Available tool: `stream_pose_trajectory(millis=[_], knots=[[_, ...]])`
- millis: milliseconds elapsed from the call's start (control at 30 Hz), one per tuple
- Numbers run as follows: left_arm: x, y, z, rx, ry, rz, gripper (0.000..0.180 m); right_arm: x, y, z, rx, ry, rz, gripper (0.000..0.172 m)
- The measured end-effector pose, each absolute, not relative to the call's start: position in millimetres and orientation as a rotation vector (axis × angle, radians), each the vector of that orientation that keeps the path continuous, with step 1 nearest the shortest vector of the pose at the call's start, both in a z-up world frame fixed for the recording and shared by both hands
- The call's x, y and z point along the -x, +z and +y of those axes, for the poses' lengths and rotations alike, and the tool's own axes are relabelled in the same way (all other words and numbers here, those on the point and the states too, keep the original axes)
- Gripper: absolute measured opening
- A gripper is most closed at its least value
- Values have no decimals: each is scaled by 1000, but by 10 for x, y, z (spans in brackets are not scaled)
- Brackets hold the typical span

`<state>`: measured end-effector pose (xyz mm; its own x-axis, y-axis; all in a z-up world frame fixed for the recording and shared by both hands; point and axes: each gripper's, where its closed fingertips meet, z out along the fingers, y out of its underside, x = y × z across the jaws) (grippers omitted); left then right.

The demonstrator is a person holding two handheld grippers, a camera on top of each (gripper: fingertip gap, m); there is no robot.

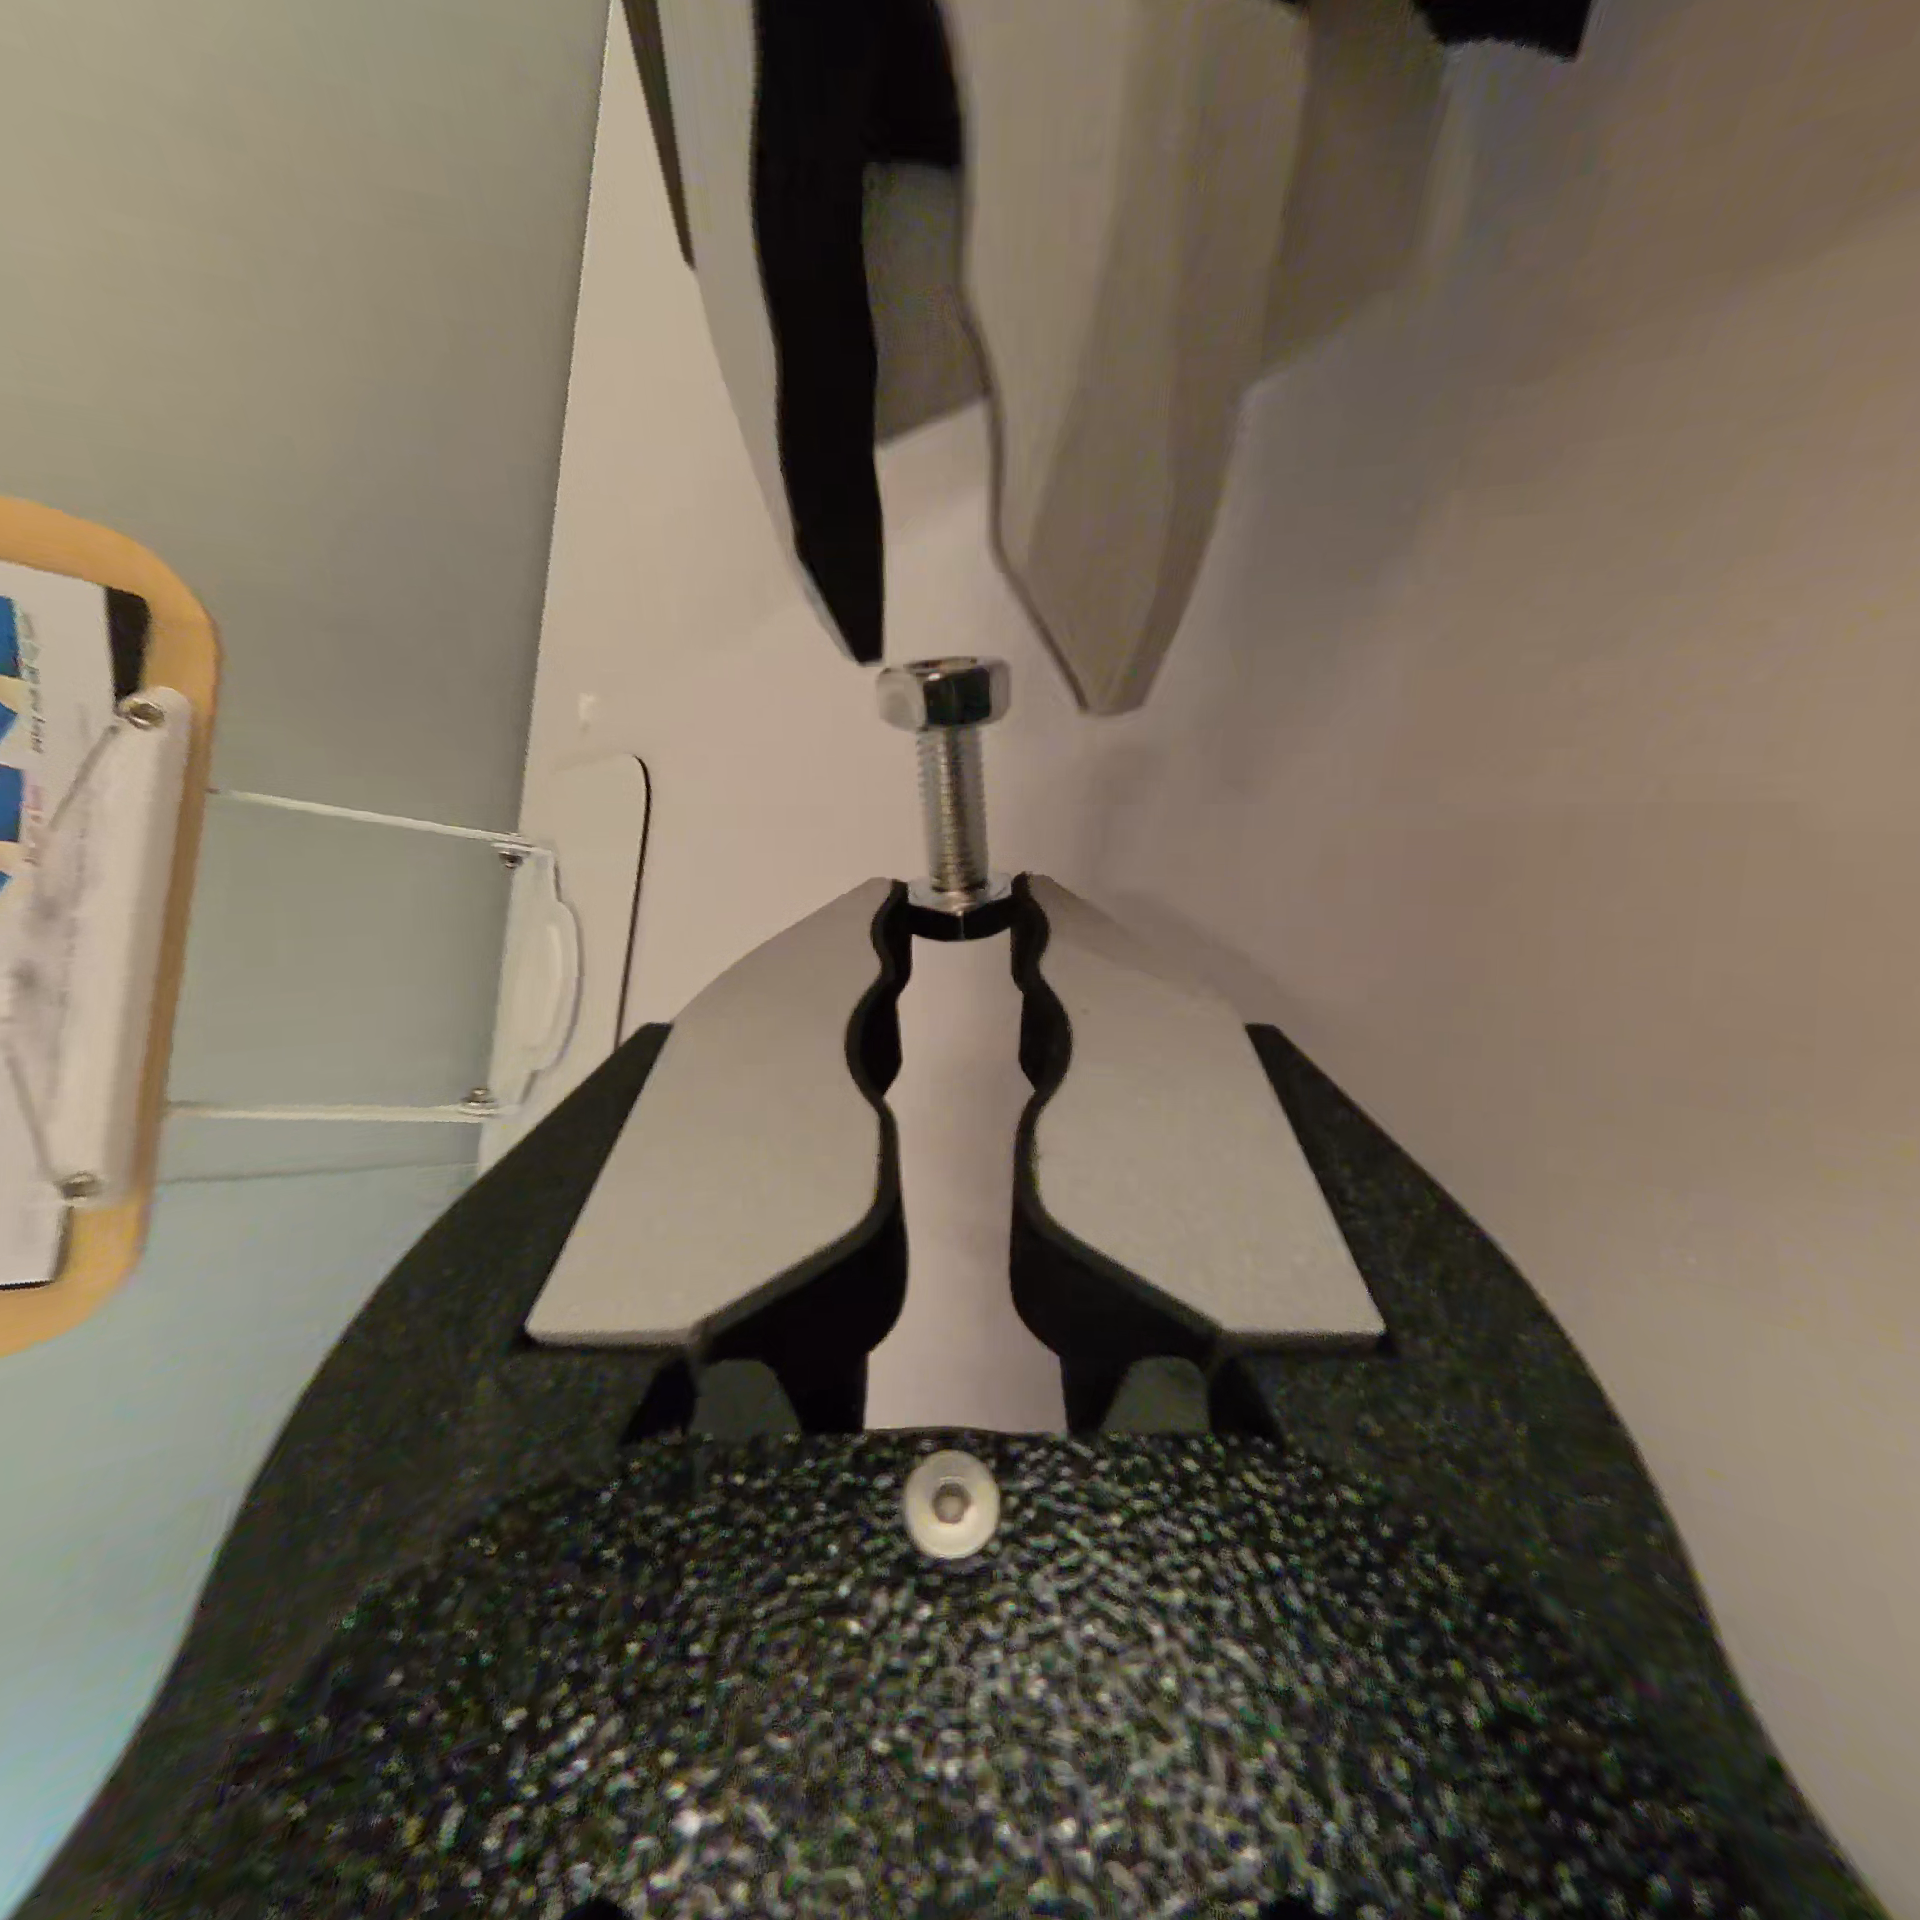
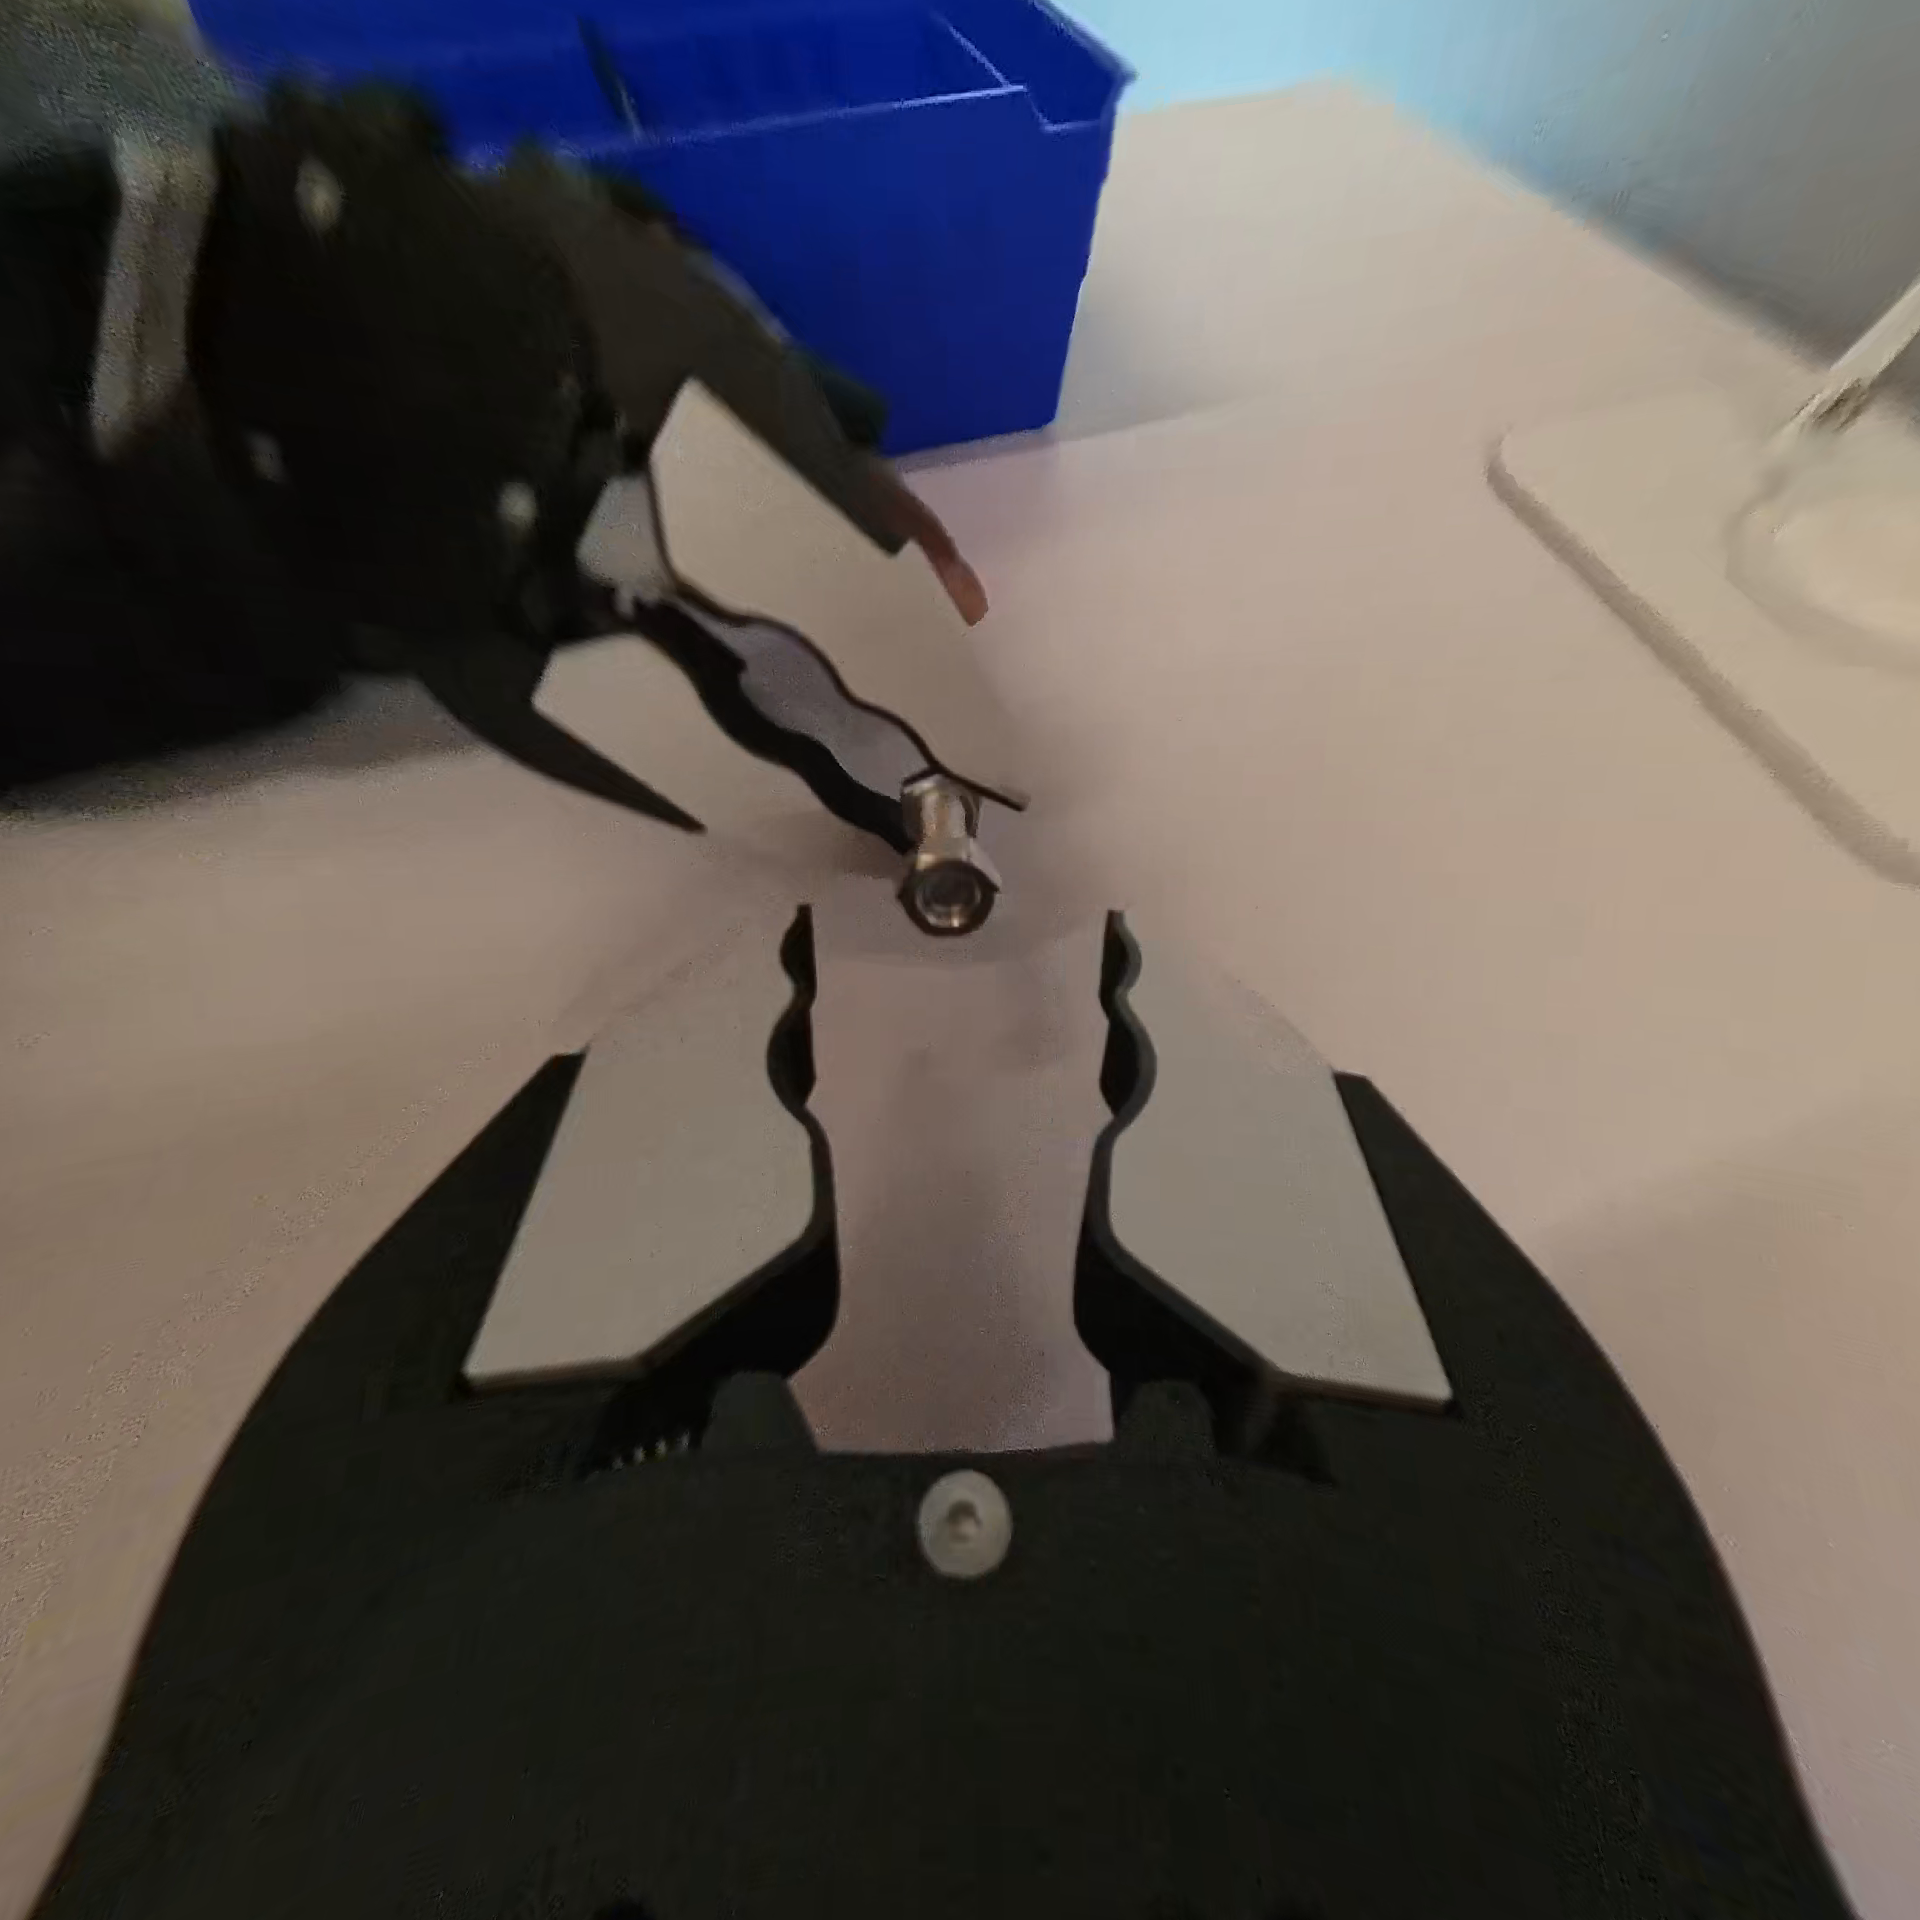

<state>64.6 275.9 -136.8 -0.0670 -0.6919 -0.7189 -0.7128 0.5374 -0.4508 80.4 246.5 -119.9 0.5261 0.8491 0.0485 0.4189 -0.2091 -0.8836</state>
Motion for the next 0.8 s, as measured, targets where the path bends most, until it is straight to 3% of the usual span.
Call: stream_pose_trajectory(millis=[200,300,433,533,600,667,800], knots=[[-633,-1425,2690,1230,-95,1813,18,-798,-1222,2415,1586,162,-1327,36],[-650,-1475,2643,1224,-93,1850,18,-728,-1224,2410,1588,162,-1321,18],[-626,-1491,2753,1161,109,1846,18,-742,-1306,2491,1928,465,-1012,17],[-618,-1477,2789,1108,212,1850,18,-692,-1281,2488,2038,875,-723,22],[-636,-1450,2765,1124,164,1837,18,-653,-1202,2467,1974,968,-751,40],[-625,-1438,2763,1159,114,1823,18,-683,-1152,2474,1896,855,-860,52],[-611,-1413,2733,1229,-33,1802,18,-780,-1146,2466,1704,417,-1150,51]])
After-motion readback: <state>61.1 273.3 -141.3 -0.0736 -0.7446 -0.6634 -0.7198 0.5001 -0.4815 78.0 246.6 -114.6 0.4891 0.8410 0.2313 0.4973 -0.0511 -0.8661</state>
